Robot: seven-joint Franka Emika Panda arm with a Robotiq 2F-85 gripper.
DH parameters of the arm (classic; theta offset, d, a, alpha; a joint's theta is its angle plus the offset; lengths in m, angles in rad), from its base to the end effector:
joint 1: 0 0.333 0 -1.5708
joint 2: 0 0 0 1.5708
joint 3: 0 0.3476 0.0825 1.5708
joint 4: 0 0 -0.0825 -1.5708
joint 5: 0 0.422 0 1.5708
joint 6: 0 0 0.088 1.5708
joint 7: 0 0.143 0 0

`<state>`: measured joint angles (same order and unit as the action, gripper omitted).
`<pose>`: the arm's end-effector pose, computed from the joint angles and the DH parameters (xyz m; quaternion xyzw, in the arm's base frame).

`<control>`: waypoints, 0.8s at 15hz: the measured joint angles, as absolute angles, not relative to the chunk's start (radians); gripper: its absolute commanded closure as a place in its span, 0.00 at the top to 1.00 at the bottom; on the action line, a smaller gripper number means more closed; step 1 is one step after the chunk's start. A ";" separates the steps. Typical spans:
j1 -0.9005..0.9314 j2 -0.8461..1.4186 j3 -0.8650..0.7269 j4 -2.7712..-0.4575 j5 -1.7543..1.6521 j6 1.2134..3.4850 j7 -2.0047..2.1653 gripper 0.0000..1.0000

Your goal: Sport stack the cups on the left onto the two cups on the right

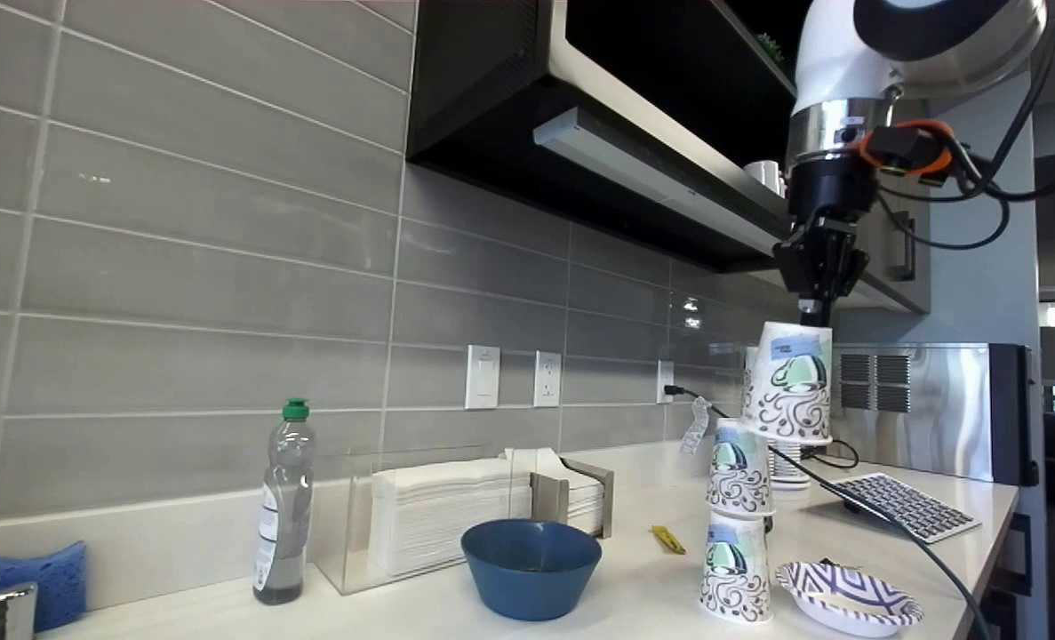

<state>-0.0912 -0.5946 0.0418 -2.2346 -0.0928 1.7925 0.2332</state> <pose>0.4082 -0.0282 0.5928 0.9861 -0.1362 0.0806 0.0506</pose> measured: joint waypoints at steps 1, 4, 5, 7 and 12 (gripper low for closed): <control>-0.108 -0.610 0.036 -2.222 -0.108 1.776 0.235 0.01; -0.147 -0.618 0.017 -2.184 -0.145 1.763 0.236 0.01; -0.156 -0.613 0.009 -2.173 -0.152 1.765 0.236 0.01; -0.166 -0.594 -0.006 -2.152 -0.158 1.778 0.236 0.01; -0.169 -0.505 -0.034 -2.086 -0.160 1.838 0.234 0.01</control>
<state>-0.1689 -0.5046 -0.0335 -2.0862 -0.1605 1.8383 0.2336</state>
